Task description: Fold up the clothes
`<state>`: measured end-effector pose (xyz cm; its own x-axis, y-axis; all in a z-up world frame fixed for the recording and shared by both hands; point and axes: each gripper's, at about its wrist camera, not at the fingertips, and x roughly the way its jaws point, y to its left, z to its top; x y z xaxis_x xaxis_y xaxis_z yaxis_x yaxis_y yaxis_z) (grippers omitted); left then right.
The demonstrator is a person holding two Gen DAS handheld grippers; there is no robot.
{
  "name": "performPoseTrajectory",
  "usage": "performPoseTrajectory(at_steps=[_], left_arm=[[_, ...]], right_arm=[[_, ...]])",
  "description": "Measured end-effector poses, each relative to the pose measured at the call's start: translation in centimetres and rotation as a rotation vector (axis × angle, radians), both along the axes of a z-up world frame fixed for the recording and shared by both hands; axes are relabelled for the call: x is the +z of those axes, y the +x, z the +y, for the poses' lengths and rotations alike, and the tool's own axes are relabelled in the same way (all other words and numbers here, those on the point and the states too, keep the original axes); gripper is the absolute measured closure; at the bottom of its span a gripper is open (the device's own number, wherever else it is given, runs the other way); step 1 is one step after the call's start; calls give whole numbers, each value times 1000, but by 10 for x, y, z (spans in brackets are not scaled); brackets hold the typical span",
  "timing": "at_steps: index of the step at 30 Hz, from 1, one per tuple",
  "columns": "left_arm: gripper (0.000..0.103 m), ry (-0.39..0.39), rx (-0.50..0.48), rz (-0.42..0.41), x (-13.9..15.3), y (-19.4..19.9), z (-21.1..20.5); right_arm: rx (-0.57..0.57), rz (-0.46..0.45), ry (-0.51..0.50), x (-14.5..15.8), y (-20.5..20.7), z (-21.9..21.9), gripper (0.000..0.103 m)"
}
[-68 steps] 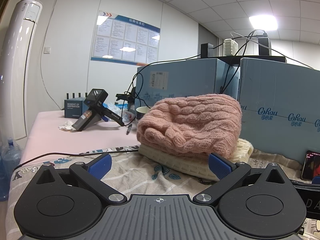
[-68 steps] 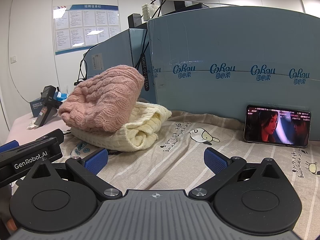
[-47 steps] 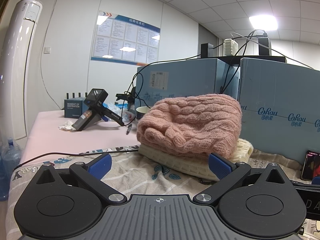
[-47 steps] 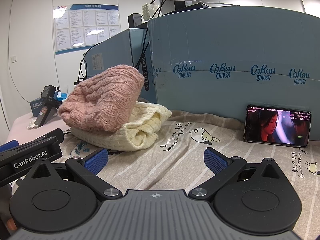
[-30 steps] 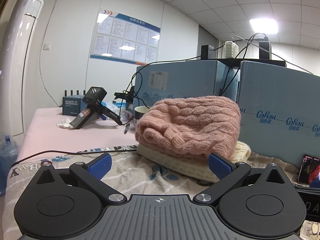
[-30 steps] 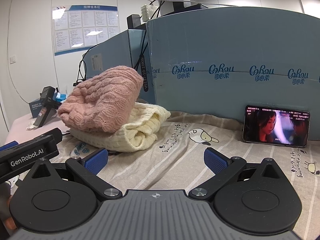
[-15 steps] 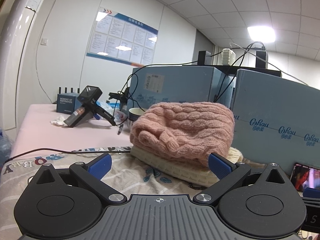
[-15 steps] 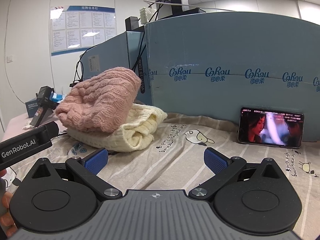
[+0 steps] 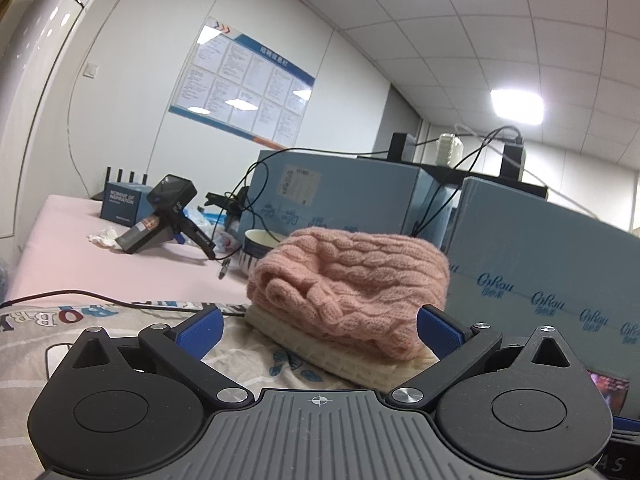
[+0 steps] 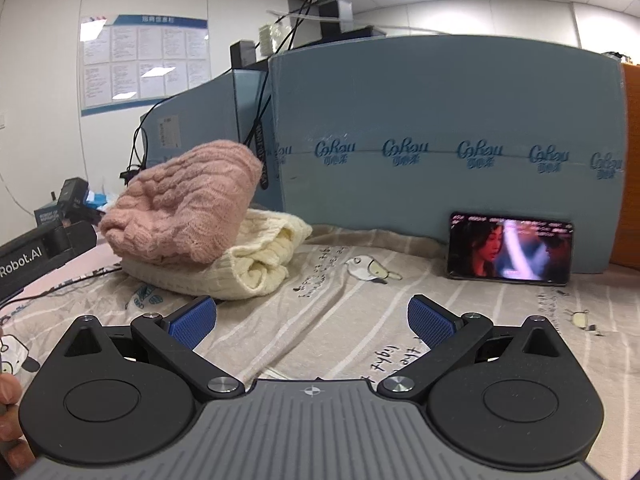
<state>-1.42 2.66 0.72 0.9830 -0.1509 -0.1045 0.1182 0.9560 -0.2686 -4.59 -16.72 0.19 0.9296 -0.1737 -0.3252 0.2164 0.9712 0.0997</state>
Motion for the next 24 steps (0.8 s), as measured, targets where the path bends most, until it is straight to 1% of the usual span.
performPoseTrajectory(at_steps=[5,8,11,16,19,24], left_arm=[[0,-20,-45,-39,1,-7,1],[0,-29,-56,-62,1,-11,1],[0,-52,-74,-71,1,-13,3],[0,-113,-172,-117,0,-17,10],[0,-128,-216,-141,0,-19,10],[0,-150,-226,-173,0,-22,10]], right_arm=[[-52,-20,17,10,-16,-2,0],[-81,-26,22,15,-26,-3,0],[-107,-30,20,19,-35,-3,0],[-119,-55,24,26,-52,0,0],[-132,-80,5,32,-67,3,0],[-165,-113,-30,43,-100,6,0]])
